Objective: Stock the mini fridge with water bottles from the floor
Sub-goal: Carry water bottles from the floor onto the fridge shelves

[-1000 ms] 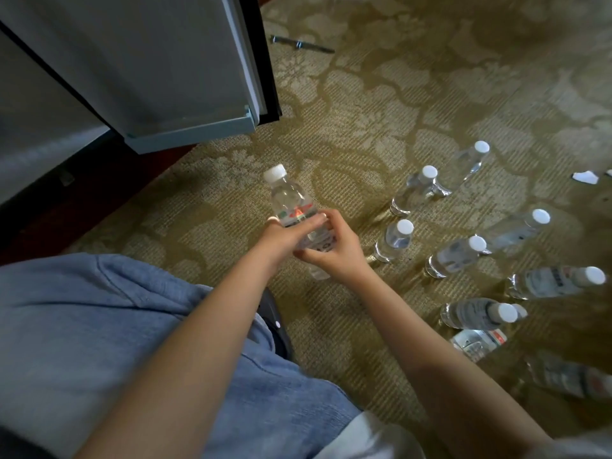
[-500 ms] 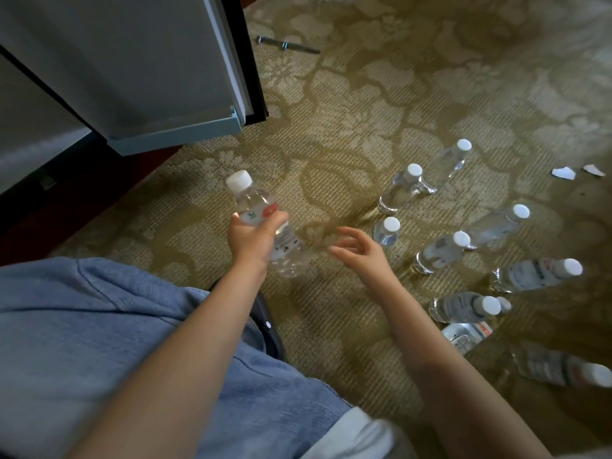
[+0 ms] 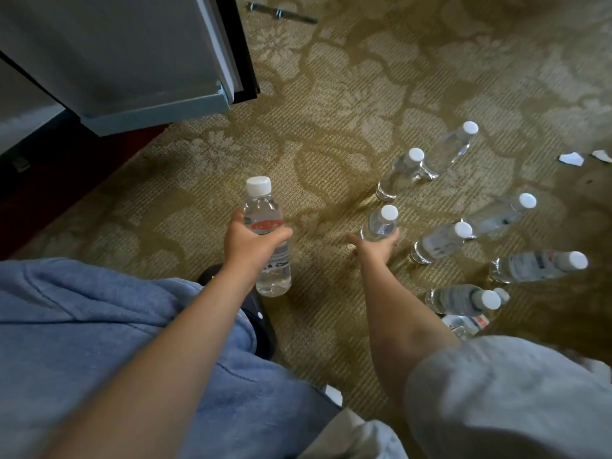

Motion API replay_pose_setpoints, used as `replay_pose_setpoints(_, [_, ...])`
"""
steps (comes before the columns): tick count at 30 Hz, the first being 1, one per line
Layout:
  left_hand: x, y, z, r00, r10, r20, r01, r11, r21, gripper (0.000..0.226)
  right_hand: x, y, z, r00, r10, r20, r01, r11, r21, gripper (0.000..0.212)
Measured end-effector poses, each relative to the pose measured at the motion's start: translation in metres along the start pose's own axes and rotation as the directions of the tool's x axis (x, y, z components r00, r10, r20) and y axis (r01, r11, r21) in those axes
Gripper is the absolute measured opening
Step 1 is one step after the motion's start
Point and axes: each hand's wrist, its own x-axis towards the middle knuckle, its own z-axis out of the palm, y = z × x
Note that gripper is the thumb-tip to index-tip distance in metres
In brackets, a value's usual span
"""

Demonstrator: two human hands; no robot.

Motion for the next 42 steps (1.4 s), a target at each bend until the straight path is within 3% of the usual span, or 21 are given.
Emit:
replay_pose_setpoints(5, [0.001,-0.003,-0.002,1.000,0.005,0.009,-0.005,1.000,0.014,0.057,0.007,-0.009,0.000,0.994,-0.025,-0.102,0.036,0.993,0.114,0.095])
replay_pose_setpoints(9, [-0.001,-0.005,-0.001,1.000,0.003,0.024,-0.004,0.999,0.033,0.056,0.003,-0.020,-0.003,0.996,-0.020,-0.089,0.030,0.993,0.114,0.065])
replay_pose_setpoints(14, [0.001,-0.004,0.000,0.999,-0.022,0.031,0.021,0.999,0.028,0.056,-0.011,-0.022,0.001,0.990,-0.107,-0.090,0.113,0.991,0.066,0.054])
replay_pose_setpoints(19, [0.000,0.003,-0.004,1.000,-0.026,0.008,0.027,1.000,-0.016,0.054,-0.033,-0.033,0.020,0.968,-0.229,0.101,0.217,0.969,0.117,0.060])
replay_pose_setpoints(21, [-0.001,0.008,-0.008,1.000,-0.018,-0.016,0.017,0.999,-0.031,0.055,-0.047,-0.045,0.025,0.928,-0.306,0.212,0.274,0.947,0.169,0.060])
replay_pose_setpoints(27, [-0.007,0.031,-0.025,0.993,0.068,-0.099,-0.073,0.996,-0.045,0.052,-0.103,-0.103,0.031,0.709,-0.470,0.526,0.393,0.883,0.258,0.041])
replay_pose_setpoints(32, [-0.011,0.064,-0.061,0.966,0.201,-0.165,-0.219,0.970,-0.103,0.055,-0.157,-0.147,0.041,0.603,-0.575,0.553,0.458,0.817,0.351,0.042])
replay_pose_setpoints(35, [-0.015,0.088,-0.087,0.936,0.256,-0.241,-0.303,0.935,-0.184,0.049,-0.189,-0.169,0.052,0.561,-0.619,0.550,0.472,0.785,0.401,0.029])
replay_pose_setpoints(42, [-0.026,0.128,-0.164,0.815,0.361,-0.454,-0.500,0.834,-0.234,0.047,-0.259,-0.205,0.089,0.443,-0.663,0.604,0.533,0.736,0.417,0.017])
